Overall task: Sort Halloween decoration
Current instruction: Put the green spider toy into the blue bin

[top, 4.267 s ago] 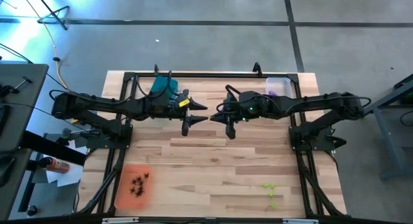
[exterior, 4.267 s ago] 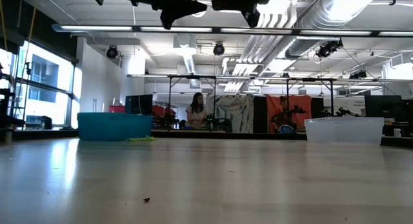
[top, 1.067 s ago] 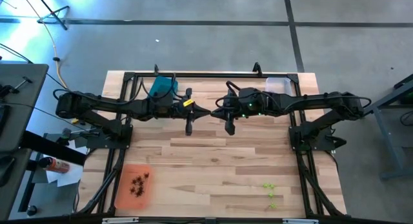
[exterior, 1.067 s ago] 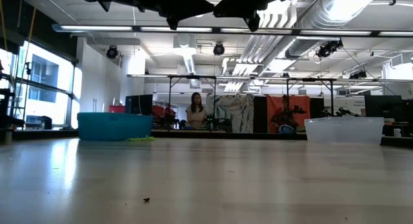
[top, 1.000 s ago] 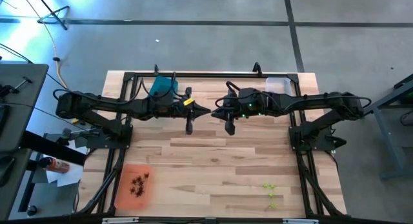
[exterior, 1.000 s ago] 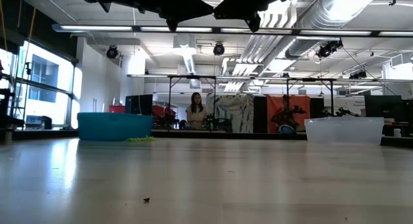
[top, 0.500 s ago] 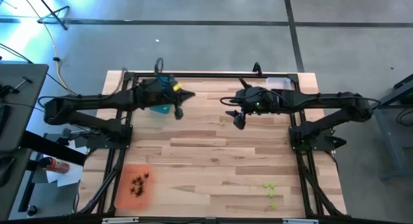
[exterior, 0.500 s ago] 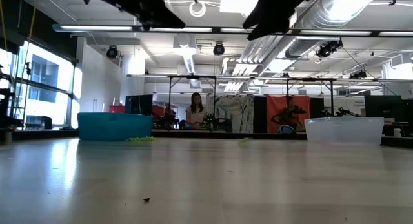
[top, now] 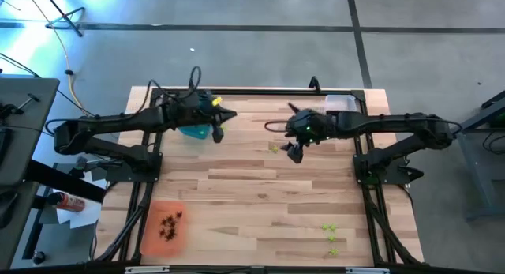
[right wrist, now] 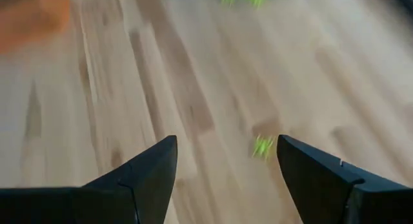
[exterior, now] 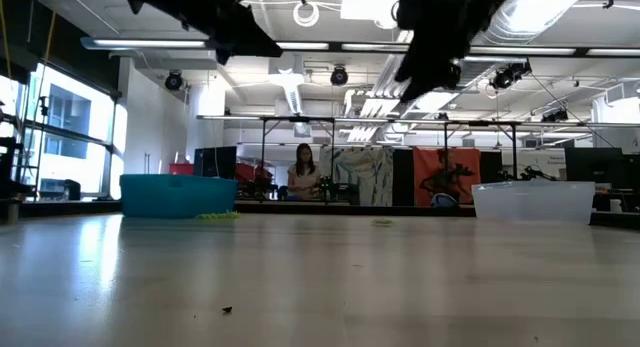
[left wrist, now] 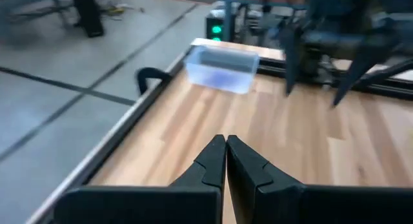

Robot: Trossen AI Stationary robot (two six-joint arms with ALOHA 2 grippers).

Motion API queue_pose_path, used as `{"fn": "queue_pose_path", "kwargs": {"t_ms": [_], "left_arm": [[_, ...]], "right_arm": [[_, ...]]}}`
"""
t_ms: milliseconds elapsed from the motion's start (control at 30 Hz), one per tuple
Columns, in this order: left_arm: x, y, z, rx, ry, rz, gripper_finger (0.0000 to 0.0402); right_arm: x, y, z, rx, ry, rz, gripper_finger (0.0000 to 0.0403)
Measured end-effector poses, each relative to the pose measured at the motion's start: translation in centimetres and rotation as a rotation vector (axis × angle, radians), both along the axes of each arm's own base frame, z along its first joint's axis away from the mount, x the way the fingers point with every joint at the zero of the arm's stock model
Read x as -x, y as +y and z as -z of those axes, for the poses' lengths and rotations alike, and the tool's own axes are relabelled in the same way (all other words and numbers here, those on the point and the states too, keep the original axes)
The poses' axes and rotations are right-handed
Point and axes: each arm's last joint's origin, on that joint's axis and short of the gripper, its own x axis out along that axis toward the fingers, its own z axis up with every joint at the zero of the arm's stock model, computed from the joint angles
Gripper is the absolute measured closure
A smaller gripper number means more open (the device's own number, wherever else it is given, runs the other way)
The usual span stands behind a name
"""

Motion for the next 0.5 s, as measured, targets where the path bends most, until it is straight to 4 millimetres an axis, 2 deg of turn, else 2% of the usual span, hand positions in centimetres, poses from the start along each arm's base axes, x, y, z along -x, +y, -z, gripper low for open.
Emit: {"fn": "queue_pose_path", "kwargs": {"t_ms": [200,367,500], "left_arm": [[-1.5,-1.7,0.5,0.064,-0.033,0.108,0.0401],[-1.7,-2.4,0.5,0.095,-0.039,0.115,0.0401],[-1.3,-2.7,0.0,0.133,-0.071,0.111,0.0401]], "right_arm": [[-1.7,-0.3,4.9,-0.05,0.11,-0.004,0.0152],[-4.2,-0.4,8.6,0.057,0.171,-0.113,0.0191],[-5.0,-0.9,11.6,0.132,0.282,-0.143,0.0212]]}}
